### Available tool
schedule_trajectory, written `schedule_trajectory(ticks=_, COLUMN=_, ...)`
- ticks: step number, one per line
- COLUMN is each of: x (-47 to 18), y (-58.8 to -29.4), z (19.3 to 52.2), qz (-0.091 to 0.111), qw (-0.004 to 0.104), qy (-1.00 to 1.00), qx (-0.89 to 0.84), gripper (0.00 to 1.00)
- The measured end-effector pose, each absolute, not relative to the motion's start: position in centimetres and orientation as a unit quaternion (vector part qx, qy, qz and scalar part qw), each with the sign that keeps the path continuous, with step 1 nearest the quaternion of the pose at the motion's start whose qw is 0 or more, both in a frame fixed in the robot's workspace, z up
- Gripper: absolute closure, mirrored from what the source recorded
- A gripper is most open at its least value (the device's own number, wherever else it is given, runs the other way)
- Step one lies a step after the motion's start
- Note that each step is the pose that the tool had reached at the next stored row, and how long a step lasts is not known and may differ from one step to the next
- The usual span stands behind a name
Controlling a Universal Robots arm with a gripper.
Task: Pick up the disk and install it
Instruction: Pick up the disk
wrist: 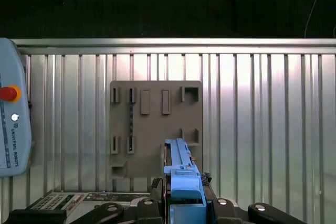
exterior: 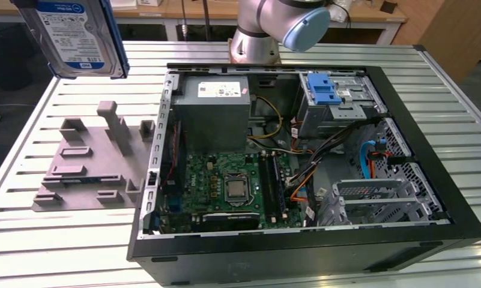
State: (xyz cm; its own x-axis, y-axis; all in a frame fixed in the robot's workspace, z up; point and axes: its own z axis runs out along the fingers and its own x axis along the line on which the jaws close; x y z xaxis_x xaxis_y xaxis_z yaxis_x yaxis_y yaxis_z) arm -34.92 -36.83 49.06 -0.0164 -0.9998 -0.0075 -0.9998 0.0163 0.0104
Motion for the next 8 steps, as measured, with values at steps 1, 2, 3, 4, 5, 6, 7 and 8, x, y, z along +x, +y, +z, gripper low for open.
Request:
schedule_trajectory(ticks=1, x=-34.77, y=-36.84, z=49.06, qz=-0.006, qw=0.001, qy=-0.713, qx=0.701, gripper=0.63)
schedule_trajectory(ticks=2, x=-34.63, y=-36.85, z=49.06, qz=-0.006, qw=0.001, qy=-0.713, qx=0.701, gripper=0.63)
schedule_trajectory(ticks=3, x=-34.53, y=-36.86, z=49.06, qz=-0.006, qw=0.001, qy=-0.713, qx=0.701, gripper=0.63)
schedule_trajectory(ticks=4, x=-34.48, y=-36.88, z=49.06, qz=-0.006, qw=0.001, qy=-0.713, qx=0.701, gripper=0.63)
schedule_trajectory(ticks=5, x=-34.46, y=-36.9, z=49.06, qz=-0.006, qw=0.001, qy=-0.713, qx=0.701, gripper=0.63)
schedule_trajectory(ticks=6, x=-34.44, y=-36.94, z=49.07, qz=-0.006, qw=0.001, qy=-0.713, qx=0.701, gripper=0.63)
schedule_trajectory(ticks=7, x=-34.43, y=-37.01, z=49.06, qz=-0.006, qw=0.001, qy=-0.713, qx=0.701, gripper=0.63)
schedule_trajectory(ticks=8, x=-34.42, y=-37.1, z=49.06, qz=-0.006, qw=0.001, qy=-0.713, qx=0.701, gripper=0.63)
